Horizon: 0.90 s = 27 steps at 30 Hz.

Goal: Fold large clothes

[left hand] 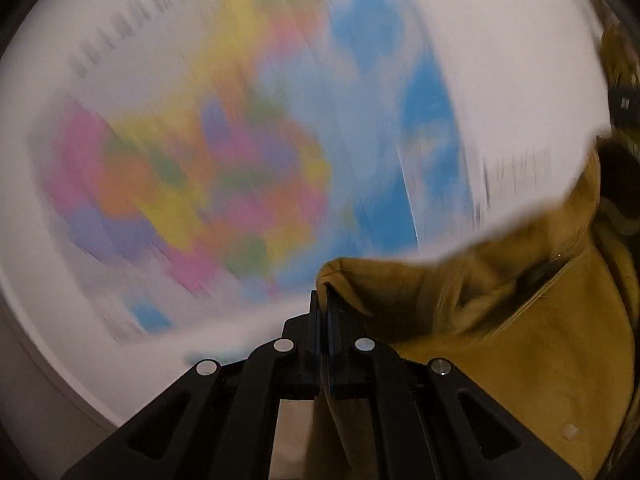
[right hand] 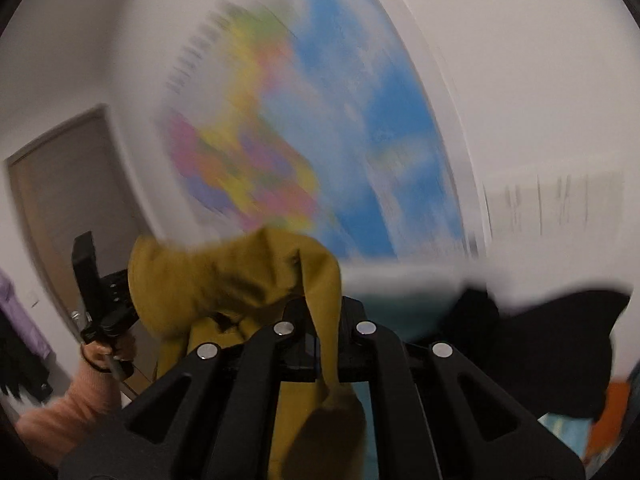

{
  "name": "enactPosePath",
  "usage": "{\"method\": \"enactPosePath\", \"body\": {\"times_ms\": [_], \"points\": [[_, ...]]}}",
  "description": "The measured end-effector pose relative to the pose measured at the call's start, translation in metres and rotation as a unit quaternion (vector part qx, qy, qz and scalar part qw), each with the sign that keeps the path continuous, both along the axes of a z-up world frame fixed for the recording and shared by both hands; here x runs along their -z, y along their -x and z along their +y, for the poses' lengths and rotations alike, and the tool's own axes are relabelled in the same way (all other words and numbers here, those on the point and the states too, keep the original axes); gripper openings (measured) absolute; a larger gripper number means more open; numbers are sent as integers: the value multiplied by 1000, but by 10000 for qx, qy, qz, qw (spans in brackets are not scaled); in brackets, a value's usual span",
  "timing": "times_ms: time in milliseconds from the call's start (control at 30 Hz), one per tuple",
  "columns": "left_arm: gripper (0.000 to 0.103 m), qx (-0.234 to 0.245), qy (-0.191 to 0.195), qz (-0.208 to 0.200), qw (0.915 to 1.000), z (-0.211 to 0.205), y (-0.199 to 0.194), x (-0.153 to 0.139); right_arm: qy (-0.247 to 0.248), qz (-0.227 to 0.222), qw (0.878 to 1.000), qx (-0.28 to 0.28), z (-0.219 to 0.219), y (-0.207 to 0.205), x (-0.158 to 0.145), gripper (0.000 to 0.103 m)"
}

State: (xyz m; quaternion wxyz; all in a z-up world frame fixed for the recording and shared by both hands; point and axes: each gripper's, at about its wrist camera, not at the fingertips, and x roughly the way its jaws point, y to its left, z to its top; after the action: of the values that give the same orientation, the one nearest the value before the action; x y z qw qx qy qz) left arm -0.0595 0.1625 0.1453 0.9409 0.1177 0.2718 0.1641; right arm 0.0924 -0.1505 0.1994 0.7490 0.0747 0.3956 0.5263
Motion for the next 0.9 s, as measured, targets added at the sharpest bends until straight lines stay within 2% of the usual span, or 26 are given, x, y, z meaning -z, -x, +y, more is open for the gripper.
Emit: {"method": "enactPosePath", "body": {"times_ms": [67, 167, 267, 333, 400, 433, 467, 533, 567, 600, 633, 667, 733, 800, 833, 867, 900], "points": [[1, -70, 339, 607, 9976, 20, -41, 54, 638, 409, 9970, 129, 28, -28, 66, 3], [1, -186, 703, 1440, 9869, 41, -96, 134, 1503, 699, 9858, 286, 45, -51, 142, 3], [2, -396, 984, 1621, 9811, 57, -120, 167, 1789, 876, 9783, 563, 43, -66, 179, 6], [6, -298, 1119, 1656, 9794, 63, -127, 171, 2028, 747, 9722, 898, 38, -75, 183, 31], [28, -132, 1195, 1611, 9796, 65, -126, 169, 2037, 523, 9739, 852, 26, -65, 170, 32], [56, -67, 1178, 1597, 9801, 65, -123, 166, 2101, 277, 9739, 811, 23, -58, 159, 40], [69, 11, 1198, 1540, 9808, 67, -117, 163, 2206, 30, 9721, 802, 19, -49, 152, 46], [71, 240, 1301, 1556, 9789, 62, -107, 156, 2383, -614, 9674, 595, 16, -26, 133, 66], [78, 398, 1351, 1592, 9772, 60, -99, 157, 2464, -1054, 9625, 427, 17, -9, 122, 68], [80, 497, 1291, 1599, 9774, 56, -92, 159, 2540, -1342, 9574, 306, 13, 4, 121, 69], [80, 605, 1153, 1603, 9784, 49, -90, 164, 2691, -1724, 9475, 84, 20, 18, 119, 71], [82, 676, 1030, 1632, 9789, 45, -88, 165, 2916, -2119, 9326, -178, 30, 30, 124, 73], [84, 753, 784, 1800, 9776, 36, -87, 172, 3407, -2894, 8915, -741, 50, 52, 139, 77], [84, 698, 736, 2030, 9739, 33, -92, 184, 3769, -3549, 8477, -1156, 69, 67, 156, 77], [84, 688, 749, 2071, 9730, 33, -93, 188, 3978, -3844, 8221, -1346, 76, 75, 169, 76], [83, 666, 753, 2093, 9727, 34, -95, 192, 4097, -4088, 8027, -1441, 81, 79, 179, 76], [83, 619, 781, 2123, 9721, 37, -97, 195, 4142, -4184, 7934, -1547, 84, 80, 187, 76]]}}
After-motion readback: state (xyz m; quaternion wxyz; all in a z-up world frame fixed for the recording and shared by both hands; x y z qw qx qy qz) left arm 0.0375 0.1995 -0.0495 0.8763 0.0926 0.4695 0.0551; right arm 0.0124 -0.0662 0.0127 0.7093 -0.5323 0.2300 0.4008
